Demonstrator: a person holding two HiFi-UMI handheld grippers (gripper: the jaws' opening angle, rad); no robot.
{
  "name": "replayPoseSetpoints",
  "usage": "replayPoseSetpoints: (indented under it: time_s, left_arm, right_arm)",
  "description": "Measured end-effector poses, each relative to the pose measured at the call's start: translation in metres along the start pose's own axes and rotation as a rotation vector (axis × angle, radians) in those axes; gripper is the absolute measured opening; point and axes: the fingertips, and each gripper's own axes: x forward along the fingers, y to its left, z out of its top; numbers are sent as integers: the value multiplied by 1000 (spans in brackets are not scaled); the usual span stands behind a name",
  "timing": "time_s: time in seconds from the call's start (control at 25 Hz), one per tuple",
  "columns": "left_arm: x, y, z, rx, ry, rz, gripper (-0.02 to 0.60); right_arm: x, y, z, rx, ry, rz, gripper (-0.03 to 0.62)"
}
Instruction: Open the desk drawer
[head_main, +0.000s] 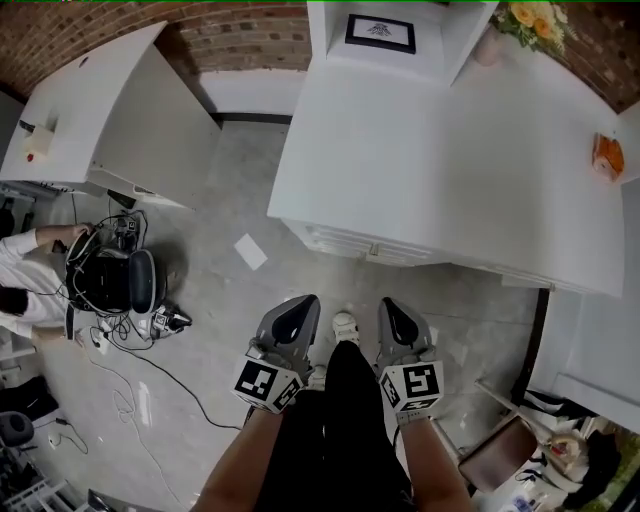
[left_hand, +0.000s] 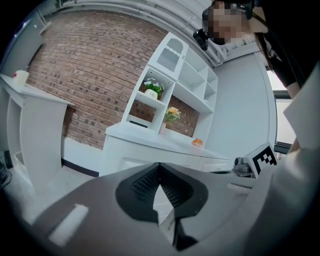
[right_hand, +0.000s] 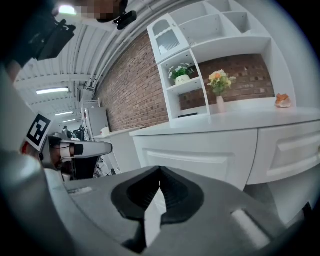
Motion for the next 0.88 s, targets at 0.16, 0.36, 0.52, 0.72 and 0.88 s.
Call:
replayPoseSetpoints:
  time_s: [0.16,0.36,0.52,0.72,0.88]
  left_arm:
    - [11,11,-9,-13,-1,19,-2]
    - [20,24,-25,-25,12,35,-2]
    - [27,33,-36,-40,16,47,-2]
    - [39,33,-44,-57,11,44,-2]
    - [47,36,-48,-68,-1,49,-2]
  right_arm:
    - [19,-7,-3,-3,4,-7,3]
    - [40,-15,-15,10,18,-18,3]
    - [52,-21,-21,19,23,-25,16]
    - [67,-26,-25,24,24,-30,21]
    - [79,-30,-27,22,17,-38,35]
